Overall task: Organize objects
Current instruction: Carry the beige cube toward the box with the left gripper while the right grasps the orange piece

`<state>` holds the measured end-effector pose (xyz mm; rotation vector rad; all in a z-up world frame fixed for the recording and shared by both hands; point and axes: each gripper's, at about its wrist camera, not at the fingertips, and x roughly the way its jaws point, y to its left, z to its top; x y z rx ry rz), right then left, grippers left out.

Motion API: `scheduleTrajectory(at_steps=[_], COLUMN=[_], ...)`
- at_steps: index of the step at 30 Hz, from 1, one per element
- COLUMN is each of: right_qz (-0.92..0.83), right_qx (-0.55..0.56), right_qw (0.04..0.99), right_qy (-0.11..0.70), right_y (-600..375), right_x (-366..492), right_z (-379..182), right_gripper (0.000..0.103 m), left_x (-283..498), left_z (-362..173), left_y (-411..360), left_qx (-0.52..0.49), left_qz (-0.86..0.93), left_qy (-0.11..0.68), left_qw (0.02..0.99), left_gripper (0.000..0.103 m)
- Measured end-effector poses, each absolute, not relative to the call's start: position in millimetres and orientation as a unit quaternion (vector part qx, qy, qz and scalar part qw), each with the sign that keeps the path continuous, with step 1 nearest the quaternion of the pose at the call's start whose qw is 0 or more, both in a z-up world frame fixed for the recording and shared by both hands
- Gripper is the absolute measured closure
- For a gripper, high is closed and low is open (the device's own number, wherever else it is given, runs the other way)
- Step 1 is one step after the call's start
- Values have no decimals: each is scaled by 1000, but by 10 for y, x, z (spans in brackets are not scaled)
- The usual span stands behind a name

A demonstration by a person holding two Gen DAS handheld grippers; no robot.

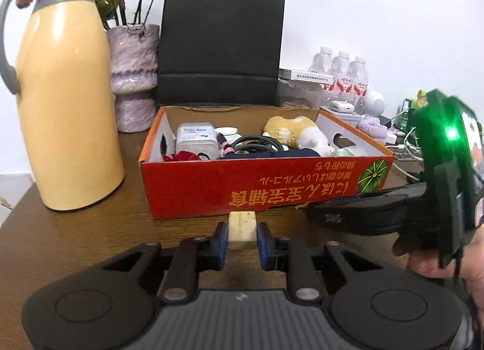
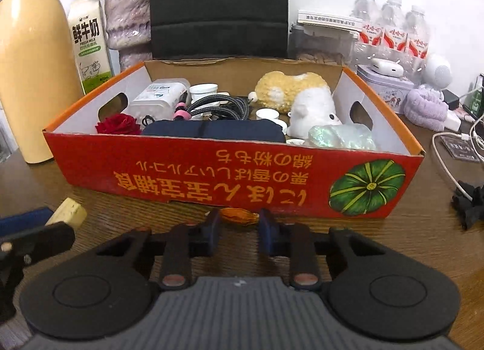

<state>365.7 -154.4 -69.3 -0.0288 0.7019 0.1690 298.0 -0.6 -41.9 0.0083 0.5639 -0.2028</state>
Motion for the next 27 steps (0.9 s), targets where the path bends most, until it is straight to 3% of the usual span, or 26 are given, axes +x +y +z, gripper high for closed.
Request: scheduleTrajectory(at_steps=[3,13,14,16,17,18,22,27], right_qz=[84,122,123,127,137,147,183,185], right_qx=[-11,-3,-4,-9,-15,-16,-21,-42], right_qw=[937,945,947,951,948,945,925,918], right_qy=[340,305,296,283,287,293,333,349], right_y=[-1595,-1942,-1954,-1962,-1954,-1942,-1855,-1700], right_x=[3518,2635,2584,2615,2698,2810,3348,3740], right_z=[-623,-364,-348,-333,-338,-351,-494,-661], right_gripper=[101,101,96,73,54,54,60,80], left_x=[2782,2061,2095,2211,2319,2411,2782,2975], left_z=[-361,-257,-264,-294,-317,-340,-382,-434], left_y=[28,12,1,-13,-20,-13,17,110], left_qx=[-13,-54,-53,-53,-52,-51,-42,-58], left_qz=[-97,-104,-103,-100,-101,-100,-84,-80], left_qy=[270,266,270,276,282,289,297,297], left_qw=[958,957,956,955,953,951,950,950], left_gripper=[84,84,84,84,84,84,84,84])
